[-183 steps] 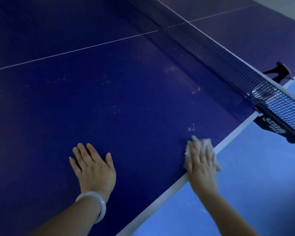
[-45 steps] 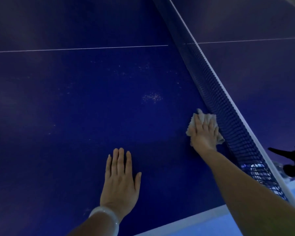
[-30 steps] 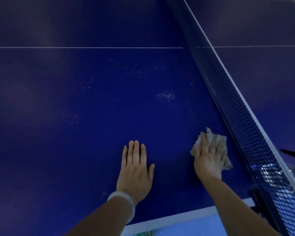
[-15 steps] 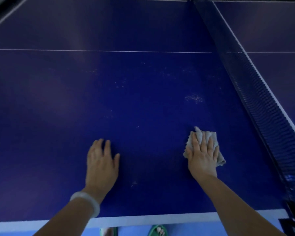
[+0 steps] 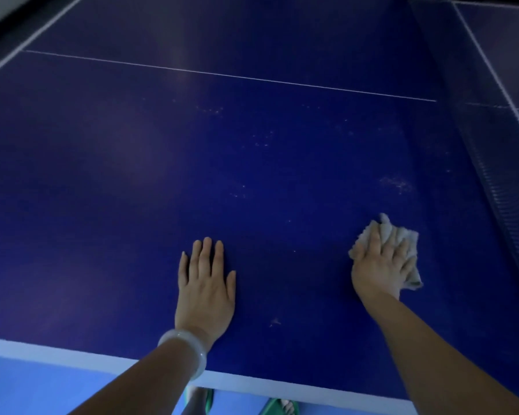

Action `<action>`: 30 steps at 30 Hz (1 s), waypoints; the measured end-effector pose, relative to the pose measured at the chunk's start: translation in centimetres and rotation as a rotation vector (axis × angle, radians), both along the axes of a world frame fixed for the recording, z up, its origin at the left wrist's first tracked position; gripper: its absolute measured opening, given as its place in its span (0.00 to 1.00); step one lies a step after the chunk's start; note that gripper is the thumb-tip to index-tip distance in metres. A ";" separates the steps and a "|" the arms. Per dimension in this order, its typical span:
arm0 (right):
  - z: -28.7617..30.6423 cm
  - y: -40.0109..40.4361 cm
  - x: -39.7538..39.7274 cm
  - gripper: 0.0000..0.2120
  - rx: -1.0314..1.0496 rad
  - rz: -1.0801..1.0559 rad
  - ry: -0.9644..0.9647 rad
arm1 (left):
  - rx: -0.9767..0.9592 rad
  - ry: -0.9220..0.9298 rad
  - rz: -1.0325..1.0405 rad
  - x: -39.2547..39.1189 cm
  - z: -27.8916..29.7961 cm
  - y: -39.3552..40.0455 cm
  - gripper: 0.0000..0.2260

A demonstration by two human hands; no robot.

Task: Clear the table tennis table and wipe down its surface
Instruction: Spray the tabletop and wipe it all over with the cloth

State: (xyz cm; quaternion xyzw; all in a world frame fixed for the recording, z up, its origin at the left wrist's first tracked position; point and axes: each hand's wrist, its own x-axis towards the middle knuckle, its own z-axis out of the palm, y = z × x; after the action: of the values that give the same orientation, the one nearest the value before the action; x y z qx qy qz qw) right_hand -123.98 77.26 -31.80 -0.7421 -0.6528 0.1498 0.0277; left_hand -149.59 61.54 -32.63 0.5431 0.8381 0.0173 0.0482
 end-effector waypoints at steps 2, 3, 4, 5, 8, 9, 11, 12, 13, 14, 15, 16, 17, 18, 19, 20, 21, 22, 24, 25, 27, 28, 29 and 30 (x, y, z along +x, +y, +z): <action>0.1 -0.7 -3.4 0.29 0.009 0.028 -0.028 | -0.001 -0.007 -0.001 -0.1 -0.1 0.0 0.29; 0.1 -1.0 -5.5 0.30 0.019 0.140 -0.038 | 0.000 -0.004 -0.003 -0.1 -0.1 0.0 0.29; 0.0 -1.2 -7.5 0.30 0.026 0.309 -0.042 | 0.000 -0.003 -0.007 0.0 -0.1 0.0 0.28; -0.1 -1.4 -9.2 0.29 0.028 0.498 -0.043 | 0.001 -0.004 -0.013 0.0 0.0 0.0 0.28; -0.1 0.3 -10.9 0.29 0.000 0.777 -0.098 | 0.019 -0.011 -0.014 0.1 0.0 0.1 0.27; -0.1 1.5 -10.6 0.29 -0.020 0.722 -0.131 | 0.028 -0.013 -0.012 0.1 0.0 0.2 0.27; 0.3 3.3 -9.7 0.29 -0.076 0.479 -0.134 | 0.030 -0.022 -0.009 0.1 -0.1 0.2 0.27; 0.6 3.6 -9.5 0.28 -0.101 0.339 -0.094 | 0.028 -0.025 -0.009 0.1 -0.1 0.2 0.28; 0.9 3.2 -9.8 0.27 -0.112 0.251 -0.061 | 0.026 -0.026 -0.008 0.1 -0.2 0.2 0.28; 0.9 2.1 -10.4 0.28 -0.097 0.235 -0.054 | 0.025 -0.025 -0.006 0.1 -0.2 0.1 0.28; 0.7 0.2 -11.2 0.28 -0.051 0.278 -0.057 | 0.024 -0.023 -0.007 0.0 -0.2 0.1 0.28; 0.6 -2.2 -12.0 0.29 -0.012 0.364 -0.045 | 0.024 -0.020 -0.011 0.0 -0.1 0.1 0.27; 0.5 -4.9 -12.5 0.30 0.029 0.463 -0.020 | 0.025 -0.019 -0.018 0.0 0.0 0.1 0.27; -0.1 -7.7 -12.4 0.31 0.073 0.550 -0.002 | 0.024 -0.022 -0.024 0.0 0.0 0.1 0.27; -0.7 -10.1 -11.7 0.31 0.103 0.639 0.020 | 0.023 -0.025 -0.027 0.0 0.0 0.0 0.27; -1.0 -11.7 -10.5 0.31 0.117 0.719 0.034 | 0.024 -0.026 -0.026 0.0 0.0 0.0 0.27; -1.2 -12.4 -8.8 0.31 0.101 0.777 -0.004 | 0.026 -0.025 -0.022 0.1 0.0 -0.1 0.27; -1.3 -12.0 -6.8 0.33 0.085 0.810 -0.042 | 0.027 -0.023 -0.017 0.1 0.1 -0.1 0.27; -1.5 -9.4 -2.3 0.36 0.096 0.691 -0.120 | 0.026 -0.015 -0.013 0.2 0.1 0.0 0.27; -1.1 -7.8 -0.7 0.36 0.050 0.530 -0.114 | 0.023 -0.012 -0.013 0.2 0.0 0.0 0.27; 0.0 -5.3 0.7 0.38 -0.022 0.268 -0.076 | 0.020 -0.008 -0.013 0.2 0.0 0.0 0.27; 0.5 -5.0 0.1 0.40 -0.022 0.193 -0.084 | 0.020 -0.008 -0.012 0.2 0.0 0.0 0.27; 0.9 -5.4 -1.2 0.41 -0.032 0.177 -0.102 | 0.022 -0.008 -0.013 0.2 0.0 0.0 0.27; 1.0 -6.3 -2.8 0.42 -0.027 0.226 -0.122 | 0.023 -0.008 -0.015 0.2 0.1 0.0 0.27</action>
State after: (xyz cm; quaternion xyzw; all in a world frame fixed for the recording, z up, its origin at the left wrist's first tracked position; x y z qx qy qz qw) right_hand -126.79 70.96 -30.85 -0.6718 -0.7307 0.1154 -0.0390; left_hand -149.41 61.56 -32.56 0.5497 0.8337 0.0288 0.0454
